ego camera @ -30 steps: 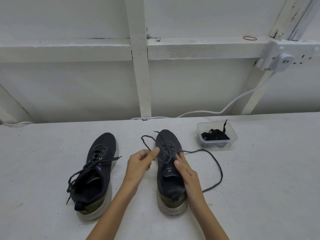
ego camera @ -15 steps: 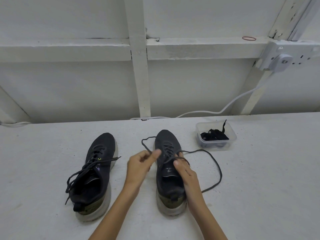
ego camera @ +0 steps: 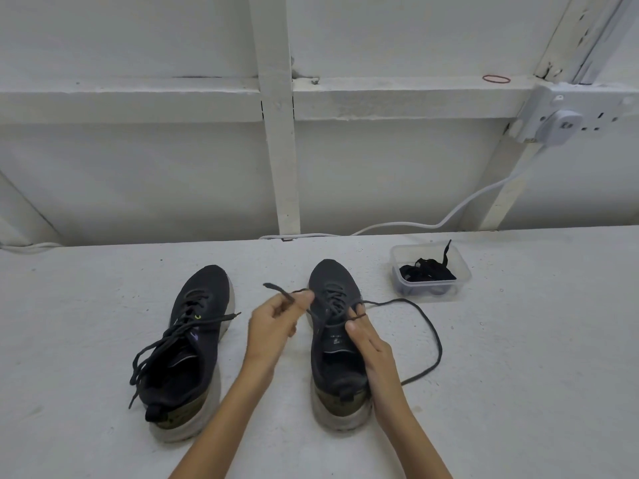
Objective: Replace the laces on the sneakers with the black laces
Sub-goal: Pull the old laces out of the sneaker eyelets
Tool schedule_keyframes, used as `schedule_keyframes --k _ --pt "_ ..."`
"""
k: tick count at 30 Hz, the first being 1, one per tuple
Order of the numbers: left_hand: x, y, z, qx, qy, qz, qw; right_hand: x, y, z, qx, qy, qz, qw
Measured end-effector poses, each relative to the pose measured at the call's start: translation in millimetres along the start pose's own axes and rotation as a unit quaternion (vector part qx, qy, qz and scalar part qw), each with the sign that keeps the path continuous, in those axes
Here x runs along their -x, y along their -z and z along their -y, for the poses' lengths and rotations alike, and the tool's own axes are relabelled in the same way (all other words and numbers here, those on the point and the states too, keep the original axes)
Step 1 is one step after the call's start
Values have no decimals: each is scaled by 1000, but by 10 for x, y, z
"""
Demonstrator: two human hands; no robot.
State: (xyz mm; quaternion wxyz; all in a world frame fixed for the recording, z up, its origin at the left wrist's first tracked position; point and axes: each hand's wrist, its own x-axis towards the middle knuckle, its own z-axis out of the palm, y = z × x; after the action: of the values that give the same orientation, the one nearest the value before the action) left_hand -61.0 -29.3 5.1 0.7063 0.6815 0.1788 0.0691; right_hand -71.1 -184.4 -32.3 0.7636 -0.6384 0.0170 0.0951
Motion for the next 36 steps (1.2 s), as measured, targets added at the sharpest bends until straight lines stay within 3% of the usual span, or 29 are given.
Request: schedule_keyframes --k 2,4,6,9,11,17,20,31,36 --pt "78 -49 56 -31 6 55 998 -5 -3 -10 -2 -2 -1 1000" --pt "68 -51 70 -59 -11 62 996 -7 0 -17 -5 -6 -6 1000" --pt "-12 -22 39 -67 -39 20 997 -1 4 -21 -3 2 -5 1000" --pt "-137 37 -13 13 -57 -76 995 13 -4 -4 0 10 9 1000" --pt "-169 51 -12 32 -60 -99 993 13 1 1 1 6 3 1000" --pt "-27 4 86 -10 -4 11 1000 7 1 0 -6 1 -4 1000" --pt "51 -39 162 -36 -16 77 996 5 -2 0 -4 1 -4 1000" --pt "39 -143 439 -119 -87 38 988 11 3 5 6 -4 -3 1000" --pt "83 -174 371 34 -7 -34 999 13 19 26 25 -3 -18 1000"
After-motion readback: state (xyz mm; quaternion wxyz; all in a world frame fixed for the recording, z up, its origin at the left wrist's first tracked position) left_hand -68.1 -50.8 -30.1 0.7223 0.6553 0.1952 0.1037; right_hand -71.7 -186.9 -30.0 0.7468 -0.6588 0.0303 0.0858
